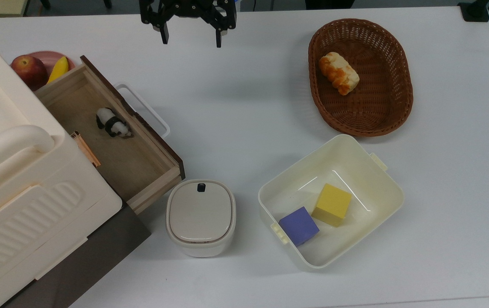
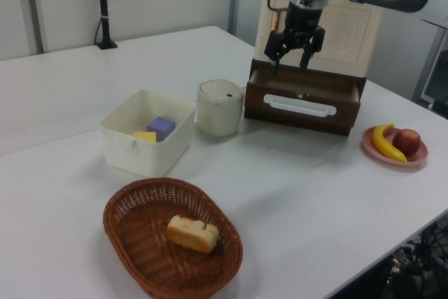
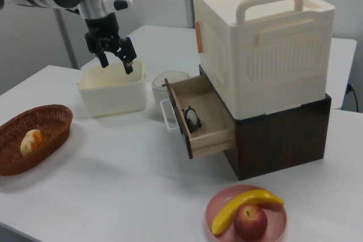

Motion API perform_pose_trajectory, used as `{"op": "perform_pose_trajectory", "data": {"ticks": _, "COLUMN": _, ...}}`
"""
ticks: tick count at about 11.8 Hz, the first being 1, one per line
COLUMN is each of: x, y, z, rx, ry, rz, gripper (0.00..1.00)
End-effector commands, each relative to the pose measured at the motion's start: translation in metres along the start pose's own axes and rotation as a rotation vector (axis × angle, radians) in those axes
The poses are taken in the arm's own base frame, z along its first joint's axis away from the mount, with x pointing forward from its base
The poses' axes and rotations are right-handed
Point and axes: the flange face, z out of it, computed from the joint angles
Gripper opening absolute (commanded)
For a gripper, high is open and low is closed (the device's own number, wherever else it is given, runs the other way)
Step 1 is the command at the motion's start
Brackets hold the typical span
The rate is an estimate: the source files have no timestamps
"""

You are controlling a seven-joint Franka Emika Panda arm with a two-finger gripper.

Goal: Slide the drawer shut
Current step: 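Move the gripper down toward the open wooden drawer's front panel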

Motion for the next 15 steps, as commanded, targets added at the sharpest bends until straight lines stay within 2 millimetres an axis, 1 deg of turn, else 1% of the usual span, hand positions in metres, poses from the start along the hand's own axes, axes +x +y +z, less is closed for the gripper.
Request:
{"op": "perform_pose_trajectory", "data": {"ticks": 1, "x": 0.001, "y": -0.001, "z": -0.004, "rx": 0.025, "ry": -0.001, "rz": -0.005, "gripper": 1.0}}
{"op": "perform_pose_trajectory", "data": {"ticks": 2, "x": 0.004, "y": -0.001, "z": -0.011, "rx": 0.026, "ry": 0.014, "rz": 0.005, "gripper": 1.0}}
{"op": "perform_pose_trajectory", "data": {"ticks": 3, "x": 0.008, "y": -0.001, "z": -0.007, "rx": 0.024, "ry": 0.011, "rz": 0.029, "gripper": 1.0}}
{"op": "perform_pose_trajectory", "data": {"ticks": 5, "x": 0.007, "y": -0.002, "z": -0.008, "rx": 0.024, "ry": 0.006, "rz": 0.019, "gripper": 1.0}}
{"op": "perform_pose_trajectory", "data": {"ticks": 6, "x": 0.011, "y": -0.002, "z": 0.002, "rx": 0.02, "ry": -0.012, "rz": 0.021, "gripper": 1.0}}
{"op": "perform_pose_trajectory", "data": {"ticks": 7, "x": 0.018, "y": -0.004, "z": -0.002, "rx": 0.023, "ry": -0.014, "rz": 0.029, "gripper": 1.0}}
{"op": "perform_pose_trajectory", "data": {"ticks": 8, "x": 0.019, "y": 0.0, "z": -0.001, "rx": 0.029, "ry": -0.015, "rz": 0.039, "gripper": 1.0}}
{"op": "perform_pose_trajectory", "data": {"ticks": 9, "x": 0.018, "y": 0.001, "z": 0.001, "rx": 0.044, "ry": -0.015, "rz": 0.049, "gripper": 1.0}}
{"op": "perform_pose_trajectory", "data": {"ticks": 10, "x": 0.015, "y": 0.0, "z": -0.004, "rx": 0.059, "ry": 0.013, "rz": 0.058, "gripper": 1.0}}
{"op": "perform_pose_trajectory", "data": {"ticks": 11, "x": 0.008, "y": 0.001, "z": -0.006, "rx": 0.059, "ry": 0.01, "rz": 0.058, "gripper": 1.0}}
{"op": "perform_pose_trajectory", "data": {"ticks": 12, "x": 0.005, "y": -0.005, "z": -0.004, "rx": 0.061, "ry": 0.0, "rz": 0.057, "gripper": 1.0}}
{"op": "perform_pose_trajectory", "data": {"ticks": 13, "x": 0.005, "y": -0.007, "z": 0.0, "rx": 0.059, "ry": -0.007, "rz": 0.099, "gripper": 0.8}}
{"op": "perform_pose_trajectory", "data": {"ticks": 14, "x": 0.006, "y": -0.01, "z": 0.01, "rx": 0.06, "ry": -0.014, "rz": 0.103, "gripper": 0.18}}
{"op": "perform_pose_trajectory", "data": {"ticks": 15, "x": 0.008, "y": -0.012, "z": 0.013, "rx": 0.062, "ry": 0.001, "rz": 0.099, "gripper": 0.0}}
